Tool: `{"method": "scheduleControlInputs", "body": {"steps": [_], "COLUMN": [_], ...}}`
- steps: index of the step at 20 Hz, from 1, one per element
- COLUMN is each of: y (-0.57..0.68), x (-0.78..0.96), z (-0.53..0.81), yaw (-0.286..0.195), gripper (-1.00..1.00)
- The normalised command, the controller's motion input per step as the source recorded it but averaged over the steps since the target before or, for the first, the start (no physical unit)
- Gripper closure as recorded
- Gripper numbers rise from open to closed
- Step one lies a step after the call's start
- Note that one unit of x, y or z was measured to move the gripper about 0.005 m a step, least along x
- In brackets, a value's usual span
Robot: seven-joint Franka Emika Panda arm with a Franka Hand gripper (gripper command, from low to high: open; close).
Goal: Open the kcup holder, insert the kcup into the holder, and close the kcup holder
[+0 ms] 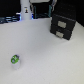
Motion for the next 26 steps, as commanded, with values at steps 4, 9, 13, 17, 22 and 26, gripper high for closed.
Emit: {"method": "scheduleControlInputs", "body": {"steps": [4, 9, 13, 17, 22, 26], "y": [0.47, 0.47, 0.61, 0.58, 0.63, 0.66], "x": [-0.21, -0.24, -0.37, -0.39, -0.40, -0.37], "z": [0.17, 0.15, 0.07, 0.01, 0.00, -0.07], "yaw": [-0.111, -0.141, -0.180, -0.189, -0.182, -0.175], "gripper": [-1.00, -1.00, -1.00, -1.00, -1.00, -1.00]}}
